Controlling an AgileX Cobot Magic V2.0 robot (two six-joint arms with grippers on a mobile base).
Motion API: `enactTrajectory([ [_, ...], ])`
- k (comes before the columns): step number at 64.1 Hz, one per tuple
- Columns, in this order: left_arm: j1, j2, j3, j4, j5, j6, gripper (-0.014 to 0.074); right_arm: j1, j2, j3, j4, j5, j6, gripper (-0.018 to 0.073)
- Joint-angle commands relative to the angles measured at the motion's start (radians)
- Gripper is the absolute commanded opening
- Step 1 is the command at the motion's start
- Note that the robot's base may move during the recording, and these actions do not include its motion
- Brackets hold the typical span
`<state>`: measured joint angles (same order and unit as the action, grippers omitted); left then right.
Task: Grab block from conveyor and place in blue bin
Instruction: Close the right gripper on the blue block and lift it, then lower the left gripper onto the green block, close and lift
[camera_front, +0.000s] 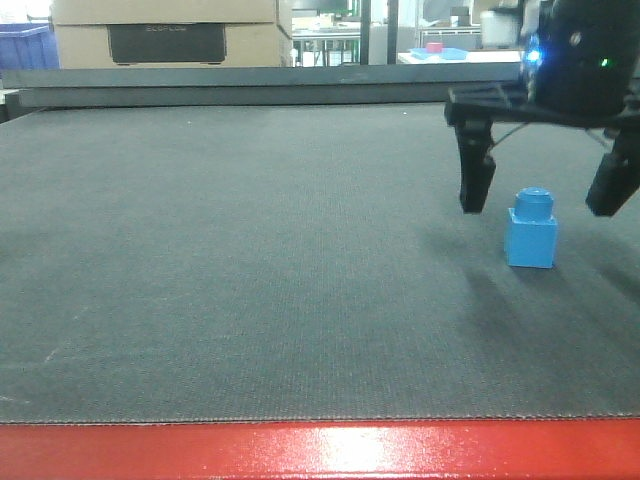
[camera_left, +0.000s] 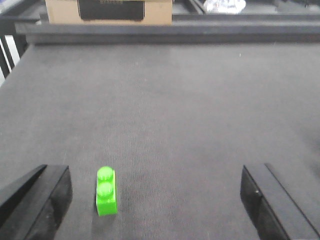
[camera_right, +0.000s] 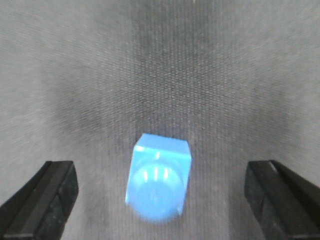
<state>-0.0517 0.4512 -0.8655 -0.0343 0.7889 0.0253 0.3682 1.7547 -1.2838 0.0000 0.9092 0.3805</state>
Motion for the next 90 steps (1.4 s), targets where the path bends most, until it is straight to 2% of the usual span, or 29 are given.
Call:
enactTrajectory([
  [1,-0.006,0.002,-0.008,-0.007,0.007,-0.007,0.0590,0.001,0.019,-0.011,-0.017,-0.020,0.013,0.0570],
  [7,-0.006,0.002,-0.008,-0.007,0.009,-0.007,0.0590,0.001,0.036,-0.011,-0.017,-0.022,0.013,0.0556],
  [14,-0.006,0.002,-0.008,-0.007,0.009,-0.007,0.0590,0.001,0.062,-0.011,-0.017,-0.022,0.013,0.0463],
  [21,-0.006,0.002,-0.008,-0.007,0.009,-0.007,0.0590,0.001,0.076,-0.011,-0.017,-0.020,0.013,0.0286],
  [31,-0.006,0.026,-0.010,-0.007,0.015,-0.007,0.0590,0.001,0.065,-0.011,-0.017,-0.017,0.013,-0.0057],
  [36,-0.006,0.065,-0.035,-0.007,0.056,-0.011,0.0590,0.001,0.048,-0.011,-0.017,-0.013,0.013,-0.0165],
  [47,-0.006,0.235,-0.147,-0.007,0.221,-0.011,0.0590,0.008,-0.009,-0.011,-0.017,-0.007,-0.019,-0.0158],
  [54,-0.006,0.357,-0.225,0.003,0.266,-0.011,0.0590,0.026,-0.057,-0.002,-0.020,-0.007,-0.072,-0.0158],
  [67,0.001,0.592,-0.336,0.115,0.311,-0.011,0.0590,0.071,-0.179,0.077,-0.020,-0.020,-0.166,-0.0162],
  [90,0.131,0.979,-0.448,0.118,0.314,0.030,0.0590,0.094,-0.413,0.220,-0.020,-0.042,-0.208,-0.0162],
])
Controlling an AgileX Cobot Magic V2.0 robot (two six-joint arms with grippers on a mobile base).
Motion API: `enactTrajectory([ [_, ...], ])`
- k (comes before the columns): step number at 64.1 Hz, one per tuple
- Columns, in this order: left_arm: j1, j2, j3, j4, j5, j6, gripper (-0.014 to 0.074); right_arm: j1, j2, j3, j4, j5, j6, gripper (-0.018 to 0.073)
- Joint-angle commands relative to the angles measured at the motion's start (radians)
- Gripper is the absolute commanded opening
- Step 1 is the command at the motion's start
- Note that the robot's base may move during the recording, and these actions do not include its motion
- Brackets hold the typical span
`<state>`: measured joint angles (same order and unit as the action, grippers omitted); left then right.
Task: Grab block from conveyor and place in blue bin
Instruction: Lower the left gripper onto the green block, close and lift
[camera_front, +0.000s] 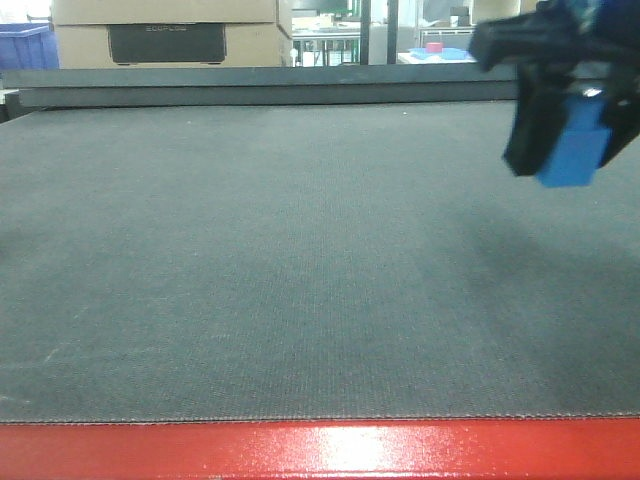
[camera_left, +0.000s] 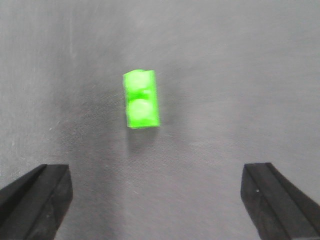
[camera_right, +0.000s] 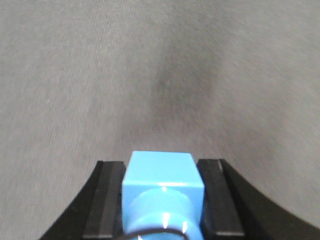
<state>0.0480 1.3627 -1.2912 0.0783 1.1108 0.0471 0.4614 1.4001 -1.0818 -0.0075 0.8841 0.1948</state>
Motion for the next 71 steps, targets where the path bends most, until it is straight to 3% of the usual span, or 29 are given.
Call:
enactTrajectory([
  [1,0.036,0.081,-0.025,0.005,-0.011,0.012,0.0590,0.001,-0.067,0.023,-0.012,-0.017,-0.023,-0.0162],
  [7,0.055,0.159,-0.033,0.005,-0.049,0.059,0.0590,0.001,-0.116,0.032,-0.012,-0.017,-0.023,-0.0162],
  [29,0.057,0.357,-0.039,-0.057,-0.202,0.078,0.0590,0.001,-0.164,0.038,-0.010,-0.017,-0.023,-0.0162],
  [57,0.057,0.468,-0.039,-0.057,-0.227,0.078,0.0582,0.001,-0.164,0.038,-0.010,-0.017,-0.023,-0.0162],
  [64,0.057,0.468,-0.039,-0.069,-0.225,0.078,0.0471,0.001,-0.164,0.038,-0.010,-0.021,-0.023,-0.0162],
  [71,0.057,0.468,-0.039,-0.078,-0.223,0.078,0.0195,0.001,-0.164,0.038,-0.010,-0.026,-0.023,-0.0162],
])
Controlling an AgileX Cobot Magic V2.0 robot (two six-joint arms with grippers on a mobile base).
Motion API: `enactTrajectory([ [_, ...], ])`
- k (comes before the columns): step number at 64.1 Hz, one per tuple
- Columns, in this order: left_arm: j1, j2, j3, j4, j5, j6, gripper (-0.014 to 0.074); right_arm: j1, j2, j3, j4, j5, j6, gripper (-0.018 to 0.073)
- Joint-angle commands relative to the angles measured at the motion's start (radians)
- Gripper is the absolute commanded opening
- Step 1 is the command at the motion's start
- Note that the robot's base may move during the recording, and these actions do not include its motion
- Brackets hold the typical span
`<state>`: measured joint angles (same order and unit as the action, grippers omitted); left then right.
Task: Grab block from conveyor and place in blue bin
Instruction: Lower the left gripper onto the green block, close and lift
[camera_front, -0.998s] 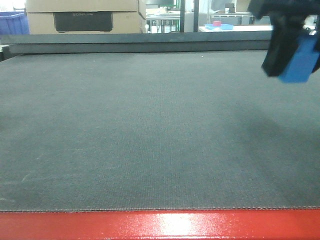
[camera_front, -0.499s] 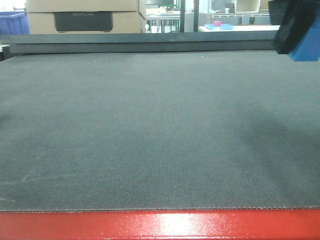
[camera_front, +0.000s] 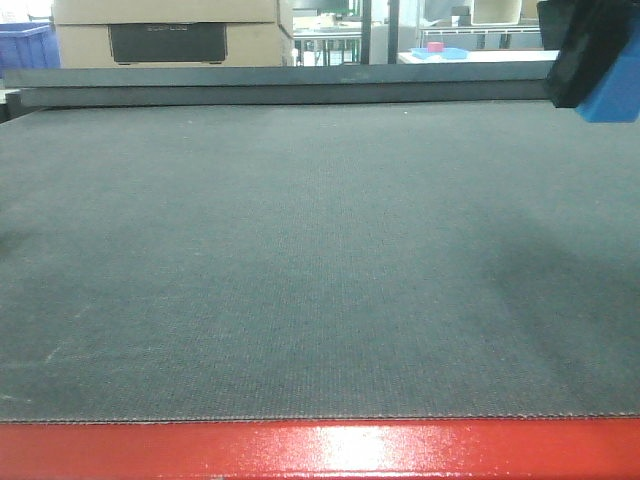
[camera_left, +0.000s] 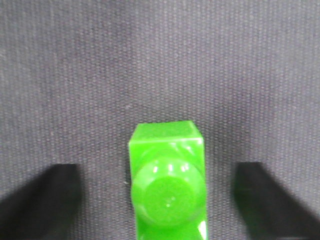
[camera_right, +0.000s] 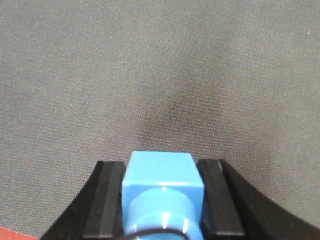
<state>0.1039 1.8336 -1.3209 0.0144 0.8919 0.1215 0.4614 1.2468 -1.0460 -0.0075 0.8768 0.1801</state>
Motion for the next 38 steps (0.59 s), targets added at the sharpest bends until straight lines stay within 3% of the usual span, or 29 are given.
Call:
enactTrajectory([
  [1,0.001,-0.003,-0.009,-0.014,-0.002,0.003,0.0154,0.001,-0.010,0.003,-0.010,-0.021,-0.008,-0.0162],
  [6,0.001,-0.003,-0.009,-0.014,0.010,0.003,-0.0067,0.001,-0.010,0.003,-0.010,-0.026,-0.008,-0.0162],
  [8,0.001,-0.003,-0.009,-0.014,0.016,0.003,-0.0109,0.001,-0.010,0.003,-0.012,-0.031,-0.008,-0.0162],
  [21,-0.022,-0.048,-0.009,-0.047,0.074,0.003,-0.0111,-0.025,-0.010,0.003,-0.026,-0.100,-0.008,-0.0162],
  [38,-0.143,-0.220,-0.009,-0.051,0.065,0.003,-0.0111,-0.202,-0.010,0.003,-0.046,-0.113,-0.008,-0.0162],
])
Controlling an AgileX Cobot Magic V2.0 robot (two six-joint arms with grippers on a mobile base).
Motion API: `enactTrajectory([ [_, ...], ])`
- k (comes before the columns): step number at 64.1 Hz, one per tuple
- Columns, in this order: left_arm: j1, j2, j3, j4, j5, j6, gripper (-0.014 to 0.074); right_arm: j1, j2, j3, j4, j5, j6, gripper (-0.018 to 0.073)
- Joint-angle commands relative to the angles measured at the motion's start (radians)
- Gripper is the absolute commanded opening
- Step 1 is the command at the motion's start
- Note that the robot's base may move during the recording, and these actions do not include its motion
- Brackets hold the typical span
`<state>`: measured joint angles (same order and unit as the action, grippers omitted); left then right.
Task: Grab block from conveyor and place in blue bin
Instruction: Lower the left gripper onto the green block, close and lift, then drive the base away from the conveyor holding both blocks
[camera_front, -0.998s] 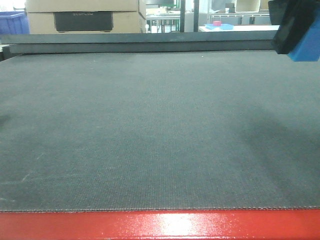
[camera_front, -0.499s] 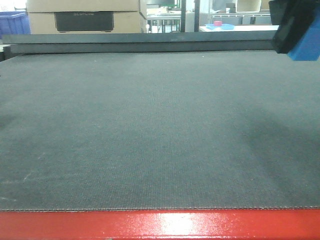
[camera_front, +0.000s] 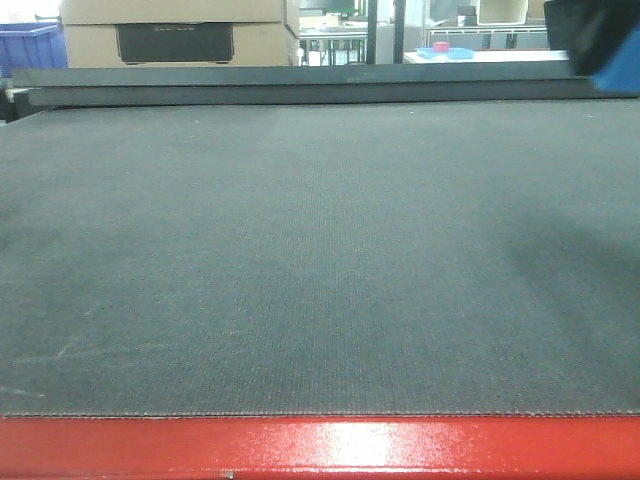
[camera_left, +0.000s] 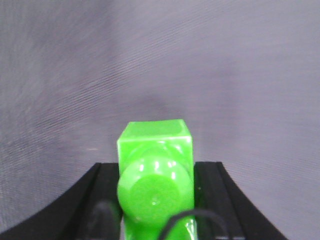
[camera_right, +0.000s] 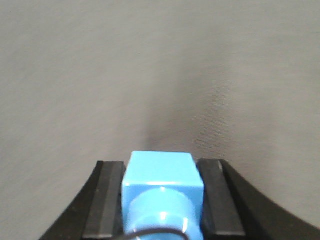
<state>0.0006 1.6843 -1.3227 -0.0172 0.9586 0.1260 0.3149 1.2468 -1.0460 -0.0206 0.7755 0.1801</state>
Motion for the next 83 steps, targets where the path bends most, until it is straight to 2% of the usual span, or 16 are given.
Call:
enactTrajectory([
  [1,-0.048,-0.082,-0.007,-0.019,-0.001,-0.001,-0.0111,-0.063,-0.010,0.003,-0.040,-0.010,-0.008,-0.0162],
  [9,-0.089,-0.172,-0.007,-0.021,0.003,-0.001,-0.0111,-0.076,-0.022,0.021,-0.110,-0.005,-0.008,-0.0162],
  [20,-0.105,-0.302,0.003,-0.065,0.003,-0.001,-0.0111,-0.076,-0.109,0.148,-0.106,-0.058,-0.008,-0.0162],
  [29,-0.105,-0.409,0.025,-0.066,0.003,-0.001,-0.0111,-0.074,-0.218,0.267,-0.098,-0.070,-0.008,-0.0162],
  [36,-0.105,-0.484,0.041,-0.066,0.003,-0.001,-0.0111,-0.074,-0.300,0.284,-0.098,-0.057,-0.008,-0.0162],
  [45,-0.105,-0.586,0.043,-0.066,0.003,-0.001,-0.0111,-0.074,-0.424,0.244,-0.098,-0.056,-0.010,-0.0162],
  [51,-0.105,-0.637,0.043,-0.066,0.003,-0.001,-0.0111,-0.074,-0.462,0.194,-0.098,-0.041,-0.053,-0.0162],
  [64,-0.105,-0.723,0.043,-0.066,0.003,-0.001,-0.0111,-0.074,-0.471,0.026,-0.098,0.058,-0.064,-0.0162],
  [83,-0.105,-0.776,0.043,-0.066,0.000,-0.001,-0.0111,-0.061,-0.471,-0.138,-0.098,0.087,-0.070,-0.0162],
])
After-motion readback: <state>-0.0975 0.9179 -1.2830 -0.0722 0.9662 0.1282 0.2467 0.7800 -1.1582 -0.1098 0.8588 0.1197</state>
